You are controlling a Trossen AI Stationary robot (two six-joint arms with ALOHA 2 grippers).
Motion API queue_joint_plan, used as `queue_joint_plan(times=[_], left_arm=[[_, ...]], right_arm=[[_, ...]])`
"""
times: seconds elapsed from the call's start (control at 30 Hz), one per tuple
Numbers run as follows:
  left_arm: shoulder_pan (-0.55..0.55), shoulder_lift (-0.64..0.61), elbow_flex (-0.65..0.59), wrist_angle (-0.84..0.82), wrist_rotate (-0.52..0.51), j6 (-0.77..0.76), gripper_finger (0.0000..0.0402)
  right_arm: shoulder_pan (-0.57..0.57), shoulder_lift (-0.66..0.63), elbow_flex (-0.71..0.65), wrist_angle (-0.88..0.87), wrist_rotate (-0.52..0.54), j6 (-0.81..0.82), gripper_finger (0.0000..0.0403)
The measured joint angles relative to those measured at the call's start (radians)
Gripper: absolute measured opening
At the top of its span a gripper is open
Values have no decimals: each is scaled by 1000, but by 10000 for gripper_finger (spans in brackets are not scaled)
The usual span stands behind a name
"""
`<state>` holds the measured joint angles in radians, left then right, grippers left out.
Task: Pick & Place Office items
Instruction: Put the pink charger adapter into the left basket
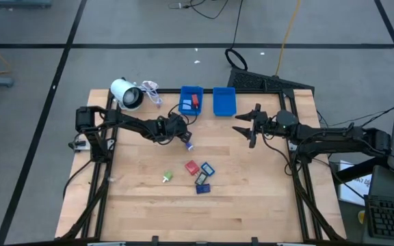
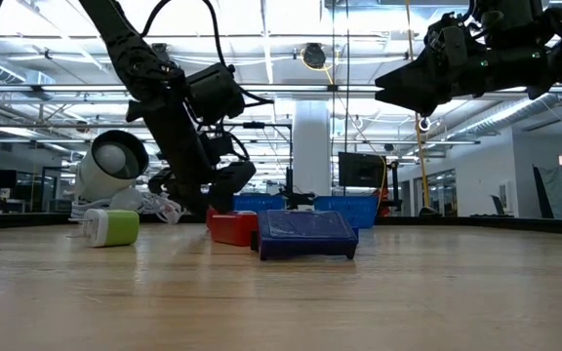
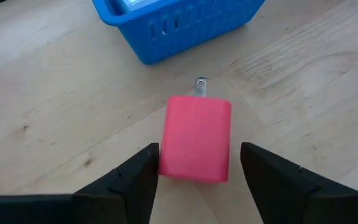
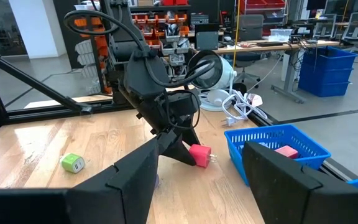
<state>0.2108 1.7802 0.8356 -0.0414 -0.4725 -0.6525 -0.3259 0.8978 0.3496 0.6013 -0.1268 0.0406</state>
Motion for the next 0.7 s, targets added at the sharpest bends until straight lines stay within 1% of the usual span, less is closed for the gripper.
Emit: queue_joint_plan(times=[0.7], left_arm=[[0, 0, 0, 0, 0, 3, 170]], right_arm=[[0, 0, 0, -1, 0, 0, 222]])
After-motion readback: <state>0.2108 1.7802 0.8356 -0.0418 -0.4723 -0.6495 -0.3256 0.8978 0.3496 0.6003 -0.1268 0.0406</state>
